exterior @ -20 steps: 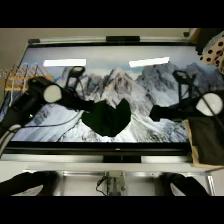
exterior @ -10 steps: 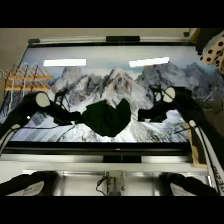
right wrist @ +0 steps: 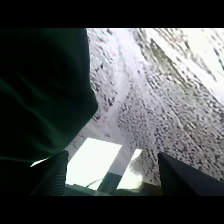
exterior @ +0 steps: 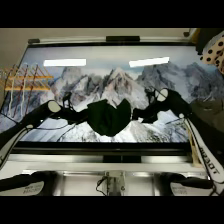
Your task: Fold the shirts.
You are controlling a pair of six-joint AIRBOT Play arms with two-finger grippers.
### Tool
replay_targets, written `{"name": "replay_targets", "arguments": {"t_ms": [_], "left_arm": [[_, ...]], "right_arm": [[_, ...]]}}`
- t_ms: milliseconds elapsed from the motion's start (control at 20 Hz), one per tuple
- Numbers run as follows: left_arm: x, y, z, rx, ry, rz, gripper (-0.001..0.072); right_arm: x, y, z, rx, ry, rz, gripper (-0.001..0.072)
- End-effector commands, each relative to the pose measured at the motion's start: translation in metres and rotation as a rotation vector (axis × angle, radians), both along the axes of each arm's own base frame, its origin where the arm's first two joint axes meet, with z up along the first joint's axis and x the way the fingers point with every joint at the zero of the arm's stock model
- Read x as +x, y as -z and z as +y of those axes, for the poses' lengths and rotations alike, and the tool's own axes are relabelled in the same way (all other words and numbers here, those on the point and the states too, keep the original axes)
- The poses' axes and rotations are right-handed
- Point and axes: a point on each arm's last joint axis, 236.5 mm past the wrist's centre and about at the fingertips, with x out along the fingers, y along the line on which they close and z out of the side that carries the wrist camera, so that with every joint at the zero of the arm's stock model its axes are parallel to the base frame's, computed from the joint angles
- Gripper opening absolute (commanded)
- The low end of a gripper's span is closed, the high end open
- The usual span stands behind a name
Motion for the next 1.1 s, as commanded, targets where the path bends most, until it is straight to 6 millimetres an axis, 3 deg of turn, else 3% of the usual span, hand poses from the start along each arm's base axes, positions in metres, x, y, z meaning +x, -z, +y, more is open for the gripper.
{"name": "replay_targets", "arguments": {"t_ms": [0, 350, 400, 500, 600, 700, 750, 850, 950, 1000, 1050], "left_arm": [[0.0, -0.001, -0.003, -0.007, 0.034, -0.02, 0.0034], [-0.006, -0.019, -0.005, -0.02, 0.069, -0.047, 0.0034], [-0.005, -0.022, -0.005, -0.023, 0.069, -0.056, 0.0033], [-0.004, -0.03, -0.006, -0.027, 0.069, -0.075, 0.0033], [0.002, -0.045, -0.003, -0.009, 0.107, -0.146, 0.0032], [0.018, -0.088, 0.002, 0.027, 0.141, -0.281, 0.0031], [0.03, -0.125, 0.005, 0.045, 0.151, -0.388, 0.0031], [0.047, -0.219, 0.008, 0.053, 0.171, -0.638, 0.0031], [0.048, -0.311, 0.014, 0.053, 0.153, -0.852, 0.0031], [0.046, -0.34, 0.02, 0.069, 0.147, -0.923, 0.0032], [0.044, -0.357, 0.026, 0.09, 0.135, -0.966, 0.0033]], "right_arm": [[0.012, 0.016, 0.018, 0.082, 0.038, 0.004, 0.0656], [0.034, 0.022, 0.062, 0.294, 0.146, 0.013, 0.0644], [0.033, 0.022, 0.065, 0.309, 0.142, 0.015, 0.0485], [0.034, 0.021, 0.067, 0.319, 0.132, 0.004, 0.0092], [0.036, 0.009, 0.067, 0.327, 0.074, -0.044, 0.0071], [0.045, -0.027, 0.064, 0.316, -0.045, -0.177, 0.0071], [0.053, -0.057, 0.061, 0.297, -0.105, -0.27, 0.0071], [0.068, -0.137, 0.053, 0.255, -0.212, -0.499, 0.0071], [0.078, -0.228, 0.041, 0.2, -0.246, -0.747, 0.0071], [0.079, -0.265, 0.035, 0.184, -0.229, -0.841, 0.0071], [0.077, -0.295, 0.032, 0.183, -0.203, -0.901, 0.0071]]}}
